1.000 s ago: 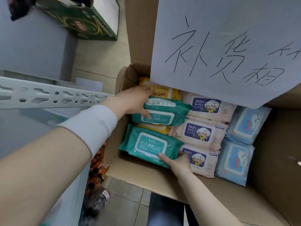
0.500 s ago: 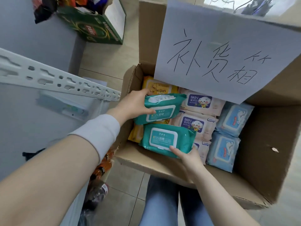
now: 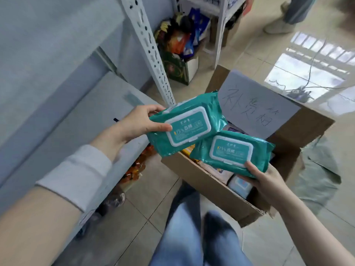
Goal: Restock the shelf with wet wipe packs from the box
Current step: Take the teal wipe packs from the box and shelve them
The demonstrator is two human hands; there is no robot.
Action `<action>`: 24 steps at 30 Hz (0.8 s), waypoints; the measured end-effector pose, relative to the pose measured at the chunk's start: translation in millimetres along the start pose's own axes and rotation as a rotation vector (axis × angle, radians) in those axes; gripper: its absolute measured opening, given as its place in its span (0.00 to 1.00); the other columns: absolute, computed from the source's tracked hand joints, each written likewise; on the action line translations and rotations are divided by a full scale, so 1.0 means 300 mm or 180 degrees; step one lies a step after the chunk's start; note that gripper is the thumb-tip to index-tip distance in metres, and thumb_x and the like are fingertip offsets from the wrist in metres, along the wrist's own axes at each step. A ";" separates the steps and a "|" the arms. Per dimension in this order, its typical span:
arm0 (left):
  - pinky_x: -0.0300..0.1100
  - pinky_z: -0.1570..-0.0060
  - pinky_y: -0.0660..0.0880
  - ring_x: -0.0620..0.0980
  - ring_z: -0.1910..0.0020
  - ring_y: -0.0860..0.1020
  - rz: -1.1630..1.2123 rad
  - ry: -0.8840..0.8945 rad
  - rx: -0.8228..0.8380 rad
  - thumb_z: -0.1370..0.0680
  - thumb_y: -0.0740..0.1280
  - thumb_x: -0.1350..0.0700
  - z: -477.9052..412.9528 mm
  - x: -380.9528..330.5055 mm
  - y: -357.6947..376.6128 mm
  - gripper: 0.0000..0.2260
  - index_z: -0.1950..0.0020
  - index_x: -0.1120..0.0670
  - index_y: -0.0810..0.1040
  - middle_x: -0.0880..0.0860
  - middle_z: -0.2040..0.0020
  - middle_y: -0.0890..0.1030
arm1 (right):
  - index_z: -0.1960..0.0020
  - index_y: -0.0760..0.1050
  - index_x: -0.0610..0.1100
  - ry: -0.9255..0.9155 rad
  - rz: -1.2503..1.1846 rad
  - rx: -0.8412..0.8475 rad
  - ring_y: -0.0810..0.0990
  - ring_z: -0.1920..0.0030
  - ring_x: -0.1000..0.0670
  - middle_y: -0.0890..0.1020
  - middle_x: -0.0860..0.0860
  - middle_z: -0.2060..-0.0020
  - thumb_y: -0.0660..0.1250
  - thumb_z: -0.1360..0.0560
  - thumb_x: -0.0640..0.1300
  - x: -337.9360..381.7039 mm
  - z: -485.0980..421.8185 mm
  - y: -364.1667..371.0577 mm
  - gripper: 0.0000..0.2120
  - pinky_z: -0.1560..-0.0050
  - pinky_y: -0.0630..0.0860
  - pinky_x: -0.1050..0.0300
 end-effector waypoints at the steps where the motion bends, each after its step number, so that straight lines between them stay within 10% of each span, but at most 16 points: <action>1: 0.30 0.61 0.75 0.40 0.54 0.80 0.0094 0.0034 -0.0076 0.45 0.80 0.43 0.094 -0.027 -0.040 0.23 0.55 0.44 0.78 0.40 0.57 0.81 | 0.43 0.74 0.42 -0.0097 0.0053 0.0136 0.85 0.53 0.51 0.86 0.49 0.52 0.81 0.58 0.63 0.049 0.041 0.033 0.49 0.62 0.81 0.61; 4: 0.30 0.65 0.77 0.35 0.62 0.81 0.0350 0.0300 -0.0376 0.62 0.77 0.33 0.343 -0.090 -0.185 0.38 0.56 0.46 0.78 0.38 0.63 0.84 | 0.42 0.74 0.40 -0.0302 0.0327 0.0475 0.85 0.54 0.50 0.85 0.47 0.53 0.81 0.57 0.63 0.196 0.140 0.146 0.50 0.62 0.81 0.61; 13: 0.34 0.69 0.79 0.41 0.66 0.82 0.1149 0.0737 -0.1903 0.63 0.80 0.38 0.902 -0.043 -0.758 0.42 0.53 0.50 0.78 0.46 0.62 0.84 | 0.46 0.75 0.41 -0.0939 0.0719 0.1442 0.85 0.52 0.50 0.86 0.49 0.54 0.82 0.58 0.61 0.569 0.287 0.757 0.45 0.60 0.81 0.61; 18: 0.32 0.66 0.79 0.39 0.64 0.80 0.1187 0.0763 -0.2639 0.36 0.76 0.57 1.048 0.114 -1.047 0.16 0.51 0.47 0.78 0.51 0.50 0.81 | 0.47 0.74 0.40 -0.1132 0.0791 0.1702 0.85 0.53 0.50 0.86 0.50 0.56 0.83 0.61 0.58 0.670 0.277 1.131 0.47 0.61 0.81 0.61; 24: 0.40 0.57 0.76 0.48 0.55 0.78 0.1160 0.0681 -0.3403 0.35 0.77 0.60 1.071 0.310 -1.308 0.20 0.49 0.45 0.74 0.51 0.50 0.79 | 0.48 0.75 0.40 -0.1185 0.0742 0.1780 0.86 0.55 0.51 0.86 0.49 0.56 0.84 0.64 0.55 0.743 0.211 1.445 0.47 0.63 0.81 0.61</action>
Point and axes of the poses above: each hand's wrist, its own z-axis away from the middle knuckle, its own y-axis out of the palm, x = y × z, the point moved 8 cm from there along -z, towards the middle knuckle
